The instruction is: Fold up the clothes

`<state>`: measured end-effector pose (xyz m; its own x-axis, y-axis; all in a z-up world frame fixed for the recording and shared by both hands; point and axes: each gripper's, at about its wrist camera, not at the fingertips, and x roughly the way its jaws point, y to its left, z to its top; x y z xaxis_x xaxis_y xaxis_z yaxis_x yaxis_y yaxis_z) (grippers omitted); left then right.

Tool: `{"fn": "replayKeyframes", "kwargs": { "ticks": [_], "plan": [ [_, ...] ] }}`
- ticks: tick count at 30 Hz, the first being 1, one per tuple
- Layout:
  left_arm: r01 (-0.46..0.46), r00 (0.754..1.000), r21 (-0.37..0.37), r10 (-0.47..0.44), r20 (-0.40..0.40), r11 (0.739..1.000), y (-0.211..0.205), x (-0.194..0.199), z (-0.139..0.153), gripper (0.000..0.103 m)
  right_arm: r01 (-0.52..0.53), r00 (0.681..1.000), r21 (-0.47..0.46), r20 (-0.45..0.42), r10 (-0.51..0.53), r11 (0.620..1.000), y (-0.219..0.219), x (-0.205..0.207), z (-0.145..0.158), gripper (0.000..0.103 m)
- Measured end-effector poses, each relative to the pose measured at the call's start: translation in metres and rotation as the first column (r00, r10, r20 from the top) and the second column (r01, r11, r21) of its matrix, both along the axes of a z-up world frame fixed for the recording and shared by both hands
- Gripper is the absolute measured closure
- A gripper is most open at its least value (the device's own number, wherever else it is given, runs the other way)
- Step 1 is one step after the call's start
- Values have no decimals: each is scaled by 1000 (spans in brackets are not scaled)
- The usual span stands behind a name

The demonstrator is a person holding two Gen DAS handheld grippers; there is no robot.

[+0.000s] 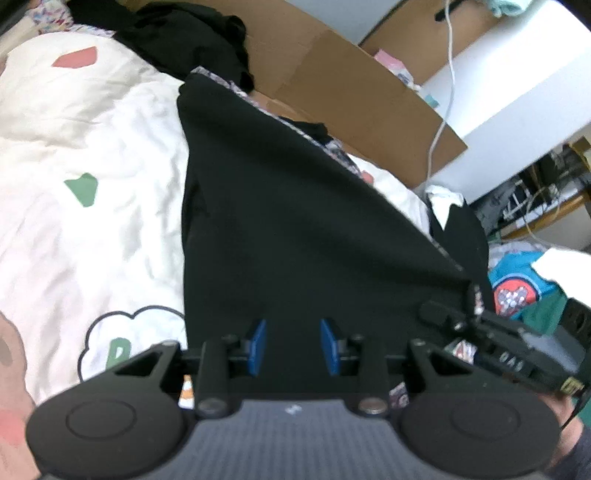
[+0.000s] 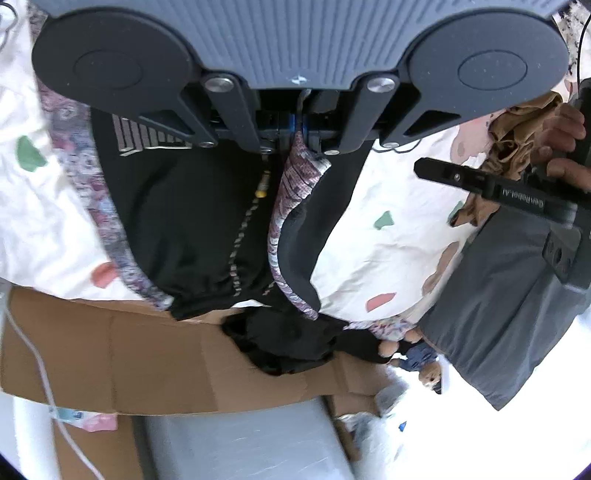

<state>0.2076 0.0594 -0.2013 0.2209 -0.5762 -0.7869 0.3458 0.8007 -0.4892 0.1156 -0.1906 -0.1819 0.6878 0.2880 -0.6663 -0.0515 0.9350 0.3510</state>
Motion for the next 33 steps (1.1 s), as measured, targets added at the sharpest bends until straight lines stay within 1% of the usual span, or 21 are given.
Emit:
{"fn": "replayKeyframes", "kwargs": {
  "ticks": [7, 10, 15, 18, 19, 24, 26, 28, 30, 31, 33],
  "plan": [
    [27, 1000, 38, -27, -14, 999, -1, -5, -21, 68, 68, 997, -52, -34, -69, 996, -37, -16, 3, 100],
    [65, 996, 40, -63, -55, 997, -2, -6, -36, 67, 86, 995, -64, -38, -88, 994, -53, -21, 3, 100],
    [140, 980, 41, -133, -145, 989, -9, -11, -65, 66, 108, 989, -85, -88, -116, 990, -77, -21, -12, 100],
    [162, 976, 72, -150, -156, 984, -10, -14, -78, 67, 122, 983, -93, -128, -134, 988, -89, -21, -27, 100],
    [168, 975, 70, -155, -156, 983, -8, -15, -81, 67, 127, 980, -95, -141, -140, 987, -93, -22, -31, 100],
    [179, 957, -7, -176, -229, 984, 0, -22, -94, 67, 147, 965, -112, -202, -167, 983, -109, -21, -54, 100],
    [192, 950, -21, -192, -247, 981, 0, -25, -97, 67, 149, 960, -119, -220, -172, 982, -113, -22, -59, 100],
    [193, 940, -72, -206, -271, 979, 0, -28, -101, 66, 151, 954, -124, -242, -177, 981, -118, -22, -63, 100],
    [179, 933, -126, -209, -293, 976, -1, -30, -105, 63, 152, 947, -129, -264, -182, 980, -123, -23, -68, 100],
    [176, 930, -139, -211, -300, 975, -2, -32, -107, 60, 153, 944, -129, -274, -184, 980, -125, -23, -70, 100],
    [190, 924, -146, -227, -309, 971, -7, -35, -110, 60, 167, 933, -118, -302, -195, 979, -128, -23, -77, 99]
  ]
}}
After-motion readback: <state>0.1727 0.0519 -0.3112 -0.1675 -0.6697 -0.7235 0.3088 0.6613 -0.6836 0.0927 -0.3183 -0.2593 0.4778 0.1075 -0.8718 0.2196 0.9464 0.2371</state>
